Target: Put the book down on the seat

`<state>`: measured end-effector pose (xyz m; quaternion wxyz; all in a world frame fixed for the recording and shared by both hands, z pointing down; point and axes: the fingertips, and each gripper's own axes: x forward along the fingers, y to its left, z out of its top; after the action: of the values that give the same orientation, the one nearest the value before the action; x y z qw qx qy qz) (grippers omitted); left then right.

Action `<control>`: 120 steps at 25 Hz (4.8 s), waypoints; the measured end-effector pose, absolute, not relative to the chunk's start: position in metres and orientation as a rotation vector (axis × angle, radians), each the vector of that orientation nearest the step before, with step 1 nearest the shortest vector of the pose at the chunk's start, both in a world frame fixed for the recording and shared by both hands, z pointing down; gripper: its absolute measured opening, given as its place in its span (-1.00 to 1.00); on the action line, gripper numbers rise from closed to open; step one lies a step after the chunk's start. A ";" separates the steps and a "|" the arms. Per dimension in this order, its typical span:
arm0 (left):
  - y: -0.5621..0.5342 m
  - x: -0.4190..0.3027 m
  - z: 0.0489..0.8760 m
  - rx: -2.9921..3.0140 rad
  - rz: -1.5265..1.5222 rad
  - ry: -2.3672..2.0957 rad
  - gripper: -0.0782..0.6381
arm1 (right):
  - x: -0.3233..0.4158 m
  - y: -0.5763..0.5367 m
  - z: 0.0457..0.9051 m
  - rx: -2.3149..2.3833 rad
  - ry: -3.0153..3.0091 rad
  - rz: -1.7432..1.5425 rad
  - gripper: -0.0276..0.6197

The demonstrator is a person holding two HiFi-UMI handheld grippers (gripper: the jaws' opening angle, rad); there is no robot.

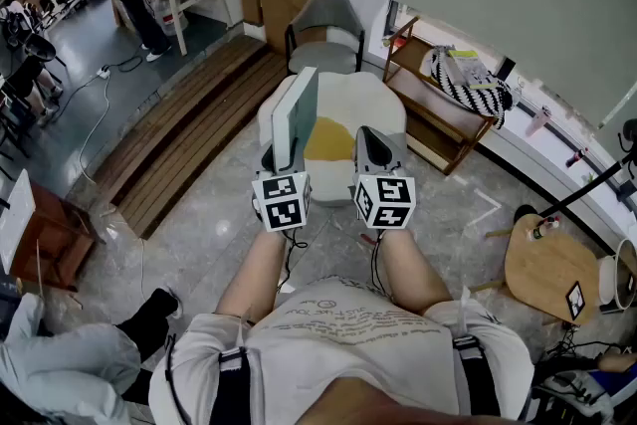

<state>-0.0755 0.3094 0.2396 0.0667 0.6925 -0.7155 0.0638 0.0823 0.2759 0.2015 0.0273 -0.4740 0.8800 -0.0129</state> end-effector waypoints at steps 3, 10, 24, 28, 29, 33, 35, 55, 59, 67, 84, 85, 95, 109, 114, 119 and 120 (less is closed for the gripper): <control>0.309 -0.072 0.242 2.085 0.176 -2.153 -0.30 | 0.085 0.276 0.206 -1.464 2.730 -0.039 -0.83; 0.317 -0.074 0.249 2.079 0.145 -2.112 -0.30 | 0.077 0.286 0.205 -1.422 2.739 -0.033 -0.83; 0.327 -0.091 0.261 2.084 0.170 -2.079 -0.30 | 0.050 0.288 0.220 -1.448 2.762 -0.136 -0.83; 0.330 -0.104 0.266 2.083 0.159 -2.055 -0.30 | 0.037 0.291 0.225 -1.452 2.766 -0.155 -0.83; 0.331 -0.108 0.267 2.083 0.157 -2.051 -0.30 | 0.034 0.292 0.226 -1.452 2.768 -0.157 -0.83; 0.335 -0.120 0.276 2.079 0.155 -2.033 -0.30 | 0.023 0.297 0.230 -1.460 2.769 -0.169 -0.83; 0.337 -0.125 0.283 2.065 0.151 -2.018 -0.30 | 0.019 0.299 0.233 -1.464 2.773 -0.168 -0.83; 0.277 -0.145 0.293 2.031 0.174 -2.060 -0.30 | 0.005 0.235 0.243 -1.383 2.775 -0.162 -0.82; 0.248 -0.148 0.293 2.034 0.192 -2.067 -0.30 | -0.002 0.202 0.245 -1.363 2.773 -0.183 -0.83; 0.202 -0.165 0.311 1.995 0.210 -2.062 -0.30 | -0.019 0.150 0.255 -1.344 2.792 -0.202 -0.83; 0.080 -0.153 0.336 1.973 0.271 -1.944 -0.30 | -0.009 0.032 0.273 -1.417 2.832 -0.267 -0.83; 0.073 -0.151 0.335 1.971 0.271 -1.943 -0.30 | -0.008 0.025 0.272 -1.415 2.833 -0.266 -0.83; 0.001 -0.131 0.328 1.956 0.291 -1.958 -0.30 | 0.008 -0.049 0.275 -1.373 2.862 -0.310 -0.83; -0.058 -0.115 0.332 1.924 0.309 -1.962 -0.30 | 0.027 -0.114 0.283 -1.355 2.873 -0.351 -0.82; -0.071 -0.112 0.334 1.937 0.334 -1.954 -0.30 | 0.030 -0.130 0.288 -1.371 2.862 -0.374 -0.83; -0.091 -0.115 0.337 1.969 0.352 -1.921 -0.30 | 0.025 -0.143 0.290 -1.401 2.844 -0.372 -0.83; -0.097 -0.115 0.337 1.985 0.358 -1.912 -0.30 | 0.025 -0.147 0.291 -1.412 2.840 -0.374 -0.82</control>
<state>-0.1146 -0.0968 0.3367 0.1803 0.7025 -0.6767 0.1266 0.0250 -0.1472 0.2907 -0.0259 -0.4419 0.8890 -0.1169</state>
